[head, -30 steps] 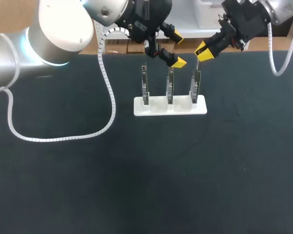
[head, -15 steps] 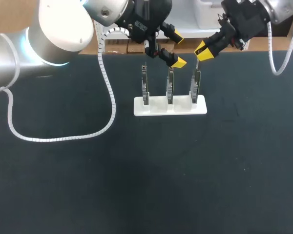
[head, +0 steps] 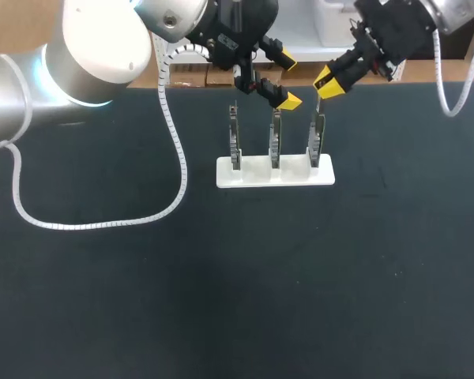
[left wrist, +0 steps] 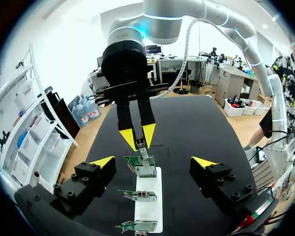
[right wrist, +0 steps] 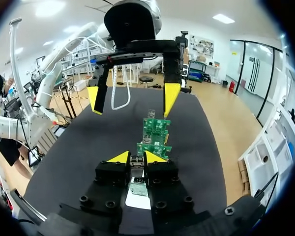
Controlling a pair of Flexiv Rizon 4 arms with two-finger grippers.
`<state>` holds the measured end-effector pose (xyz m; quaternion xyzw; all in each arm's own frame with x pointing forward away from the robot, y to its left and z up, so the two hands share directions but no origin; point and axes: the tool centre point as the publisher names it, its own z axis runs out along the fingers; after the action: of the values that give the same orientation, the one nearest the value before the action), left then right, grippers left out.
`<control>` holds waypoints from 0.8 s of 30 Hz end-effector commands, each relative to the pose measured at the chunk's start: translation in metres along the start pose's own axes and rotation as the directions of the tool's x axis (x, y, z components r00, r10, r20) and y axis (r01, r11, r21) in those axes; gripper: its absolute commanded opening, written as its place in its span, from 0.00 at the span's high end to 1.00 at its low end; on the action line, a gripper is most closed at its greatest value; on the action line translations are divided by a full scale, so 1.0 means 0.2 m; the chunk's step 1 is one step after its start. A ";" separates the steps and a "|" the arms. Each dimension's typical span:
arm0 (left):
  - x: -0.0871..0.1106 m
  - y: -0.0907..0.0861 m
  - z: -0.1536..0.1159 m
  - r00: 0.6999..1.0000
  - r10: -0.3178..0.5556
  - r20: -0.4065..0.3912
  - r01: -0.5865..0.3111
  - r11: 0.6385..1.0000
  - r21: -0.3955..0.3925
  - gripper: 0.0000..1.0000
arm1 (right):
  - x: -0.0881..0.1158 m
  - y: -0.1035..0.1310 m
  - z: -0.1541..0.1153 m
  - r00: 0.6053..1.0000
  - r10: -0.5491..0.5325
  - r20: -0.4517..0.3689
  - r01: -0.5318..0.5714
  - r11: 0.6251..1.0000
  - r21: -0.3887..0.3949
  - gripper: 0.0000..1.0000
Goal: Pick up the optical module with the left hand, and insert it into the network port with the right hand.
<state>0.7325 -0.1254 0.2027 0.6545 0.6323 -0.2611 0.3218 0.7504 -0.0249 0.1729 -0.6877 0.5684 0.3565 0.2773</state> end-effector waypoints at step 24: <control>-0.01 0.00 0.00 1.000 -0.002 -0.007 0.002 1.000 0.002 0.00 | 0.02 0.03 0.00 1.000 0.005 -0.003 -0.005 1.000 0.018 1.00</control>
<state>0.7325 -0.1254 0.2027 0.6545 0.6323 -0.2611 0.3218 0.7442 -0.0287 0.1714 -0.6853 0.5737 0.3498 0.2809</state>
